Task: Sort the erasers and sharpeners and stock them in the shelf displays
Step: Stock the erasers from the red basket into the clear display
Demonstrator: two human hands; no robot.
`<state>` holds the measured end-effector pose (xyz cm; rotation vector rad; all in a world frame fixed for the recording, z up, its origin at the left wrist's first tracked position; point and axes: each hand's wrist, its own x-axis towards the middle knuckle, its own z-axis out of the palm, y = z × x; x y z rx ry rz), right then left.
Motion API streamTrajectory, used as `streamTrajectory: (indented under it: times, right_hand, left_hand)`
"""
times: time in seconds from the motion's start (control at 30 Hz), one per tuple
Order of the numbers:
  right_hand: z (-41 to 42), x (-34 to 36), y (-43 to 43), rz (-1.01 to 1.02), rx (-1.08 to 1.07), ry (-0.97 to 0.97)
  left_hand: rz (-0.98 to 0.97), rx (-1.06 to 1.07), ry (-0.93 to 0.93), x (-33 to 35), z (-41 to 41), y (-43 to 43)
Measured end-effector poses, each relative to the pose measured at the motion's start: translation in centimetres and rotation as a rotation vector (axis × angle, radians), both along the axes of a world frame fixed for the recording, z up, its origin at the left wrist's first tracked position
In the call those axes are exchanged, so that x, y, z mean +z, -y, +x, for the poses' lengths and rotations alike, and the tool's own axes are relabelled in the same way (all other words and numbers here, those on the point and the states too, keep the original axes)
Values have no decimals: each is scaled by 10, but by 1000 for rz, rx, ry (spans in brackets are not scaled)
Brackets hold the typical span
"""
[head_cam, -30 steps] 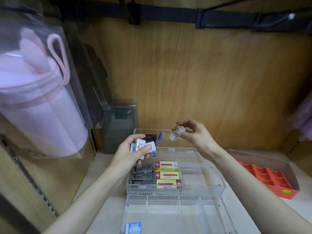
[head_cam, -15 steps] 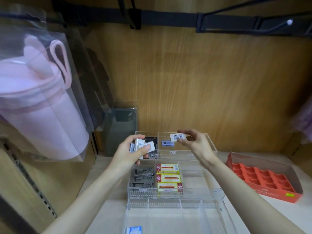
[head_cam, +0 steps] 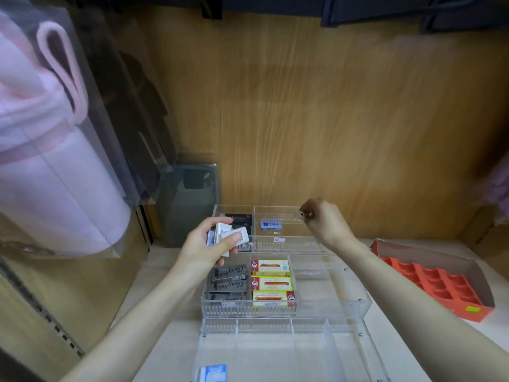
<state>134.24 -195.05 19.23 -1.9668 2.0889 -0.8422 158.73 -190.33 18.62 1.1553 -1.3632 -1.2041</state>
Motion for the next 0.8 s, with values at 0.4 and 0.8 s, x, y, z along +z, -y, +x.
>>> streamTrajectory:
  times: [0.4, 0.8]
  right_hand:
    - [-27, 3, 25, 198, 32, 365]
    - [-3, -14, 43, 457, -22, -182]
  left_hand:
    - [0, 3, -12, -11, -2, 6]
    - [-3, 1, -24, -15, -1, 11]
